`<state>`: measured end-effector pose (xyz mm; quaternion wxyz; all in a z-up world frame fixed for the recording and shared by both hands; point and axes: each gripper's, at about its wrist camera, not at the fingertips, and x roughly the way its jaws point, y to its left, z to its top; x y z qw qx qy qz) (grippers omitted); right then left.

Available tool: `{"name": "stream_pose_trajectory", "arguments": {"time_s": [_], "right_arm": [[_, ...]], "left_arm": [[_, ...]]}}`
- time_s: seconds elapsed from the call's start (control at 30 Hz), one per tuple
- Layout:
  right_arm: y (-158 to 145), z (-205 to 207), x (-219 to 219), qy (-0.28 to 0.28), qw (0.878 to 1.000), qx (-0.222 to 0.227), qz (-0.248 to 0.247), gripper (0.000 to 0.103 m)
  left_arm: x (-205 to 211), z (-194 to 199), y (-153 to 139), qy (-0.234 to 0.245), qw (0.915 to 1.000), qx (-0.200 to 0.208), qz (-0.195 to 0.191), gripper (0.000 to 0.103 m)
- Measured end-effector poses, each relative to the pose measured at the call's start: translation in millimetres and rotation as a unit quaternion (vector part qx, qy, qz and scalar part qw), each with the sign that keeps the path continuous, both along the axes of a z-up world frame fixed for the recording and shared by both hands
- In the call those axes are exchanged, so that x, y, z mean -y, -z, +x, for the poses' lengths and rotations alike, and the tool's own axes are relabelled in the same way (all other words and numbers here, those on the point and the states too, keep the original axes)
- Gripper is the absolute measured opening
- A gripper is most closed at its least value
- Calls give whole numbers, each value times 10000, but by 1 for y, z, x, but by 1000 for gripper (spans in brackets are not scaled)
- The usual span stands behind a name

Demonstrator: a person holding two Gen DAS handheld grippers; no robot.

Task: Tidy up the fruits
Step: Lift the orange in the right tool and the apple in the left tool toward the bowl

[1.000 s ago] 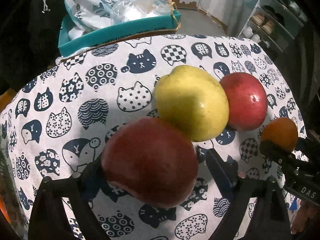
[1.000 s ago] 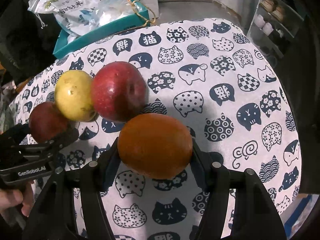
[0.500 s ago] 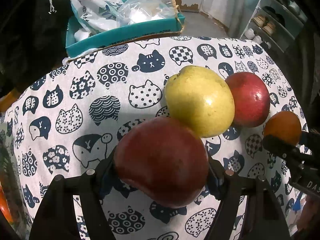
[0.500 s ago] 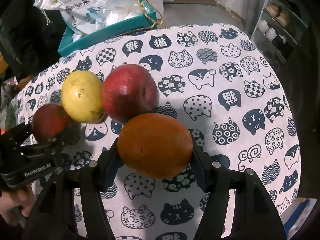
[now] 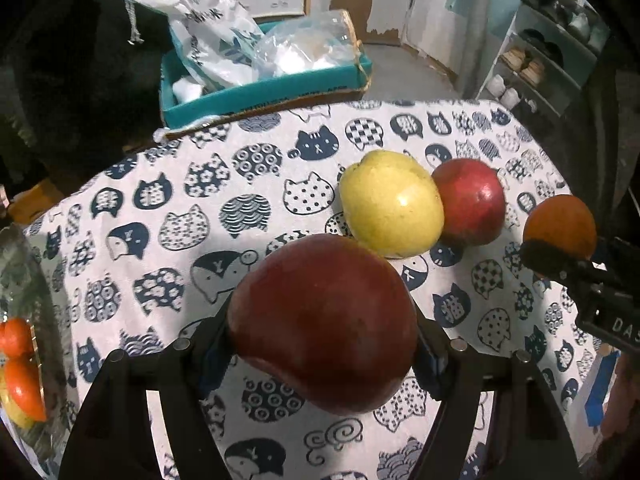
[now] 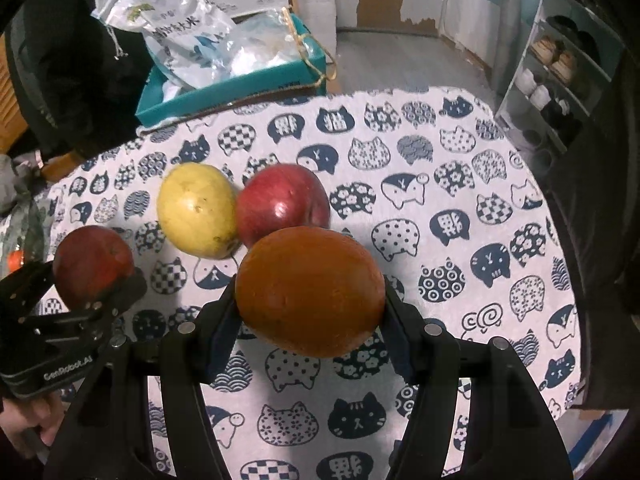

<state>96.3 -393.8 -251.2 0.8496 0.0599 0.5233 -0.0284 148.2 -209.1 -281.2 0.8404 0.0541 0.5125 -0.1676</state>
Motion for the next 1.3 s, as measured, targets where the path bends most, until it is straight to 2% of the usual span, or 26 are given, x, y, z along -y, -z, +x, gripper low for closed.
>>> {"name": "stream_pose_trajectory", "arguments": {"time_s": [0.43,0.87,1.3], "right_arm": [[-59,-11,-25,-247,9971,702,-178,63],[-120,-28,-53,-560,9891,1348,-194,63],[-164,-40,-92,-976,9791,1783,-101,63]], "left_arm": [[-28,-29,-67,-149,9974,700,-110,76],[-66,-55,-134,-339,9898,1338,-360,76],[-113,-70,-168,-632,9829,1674,-440,76]]}}
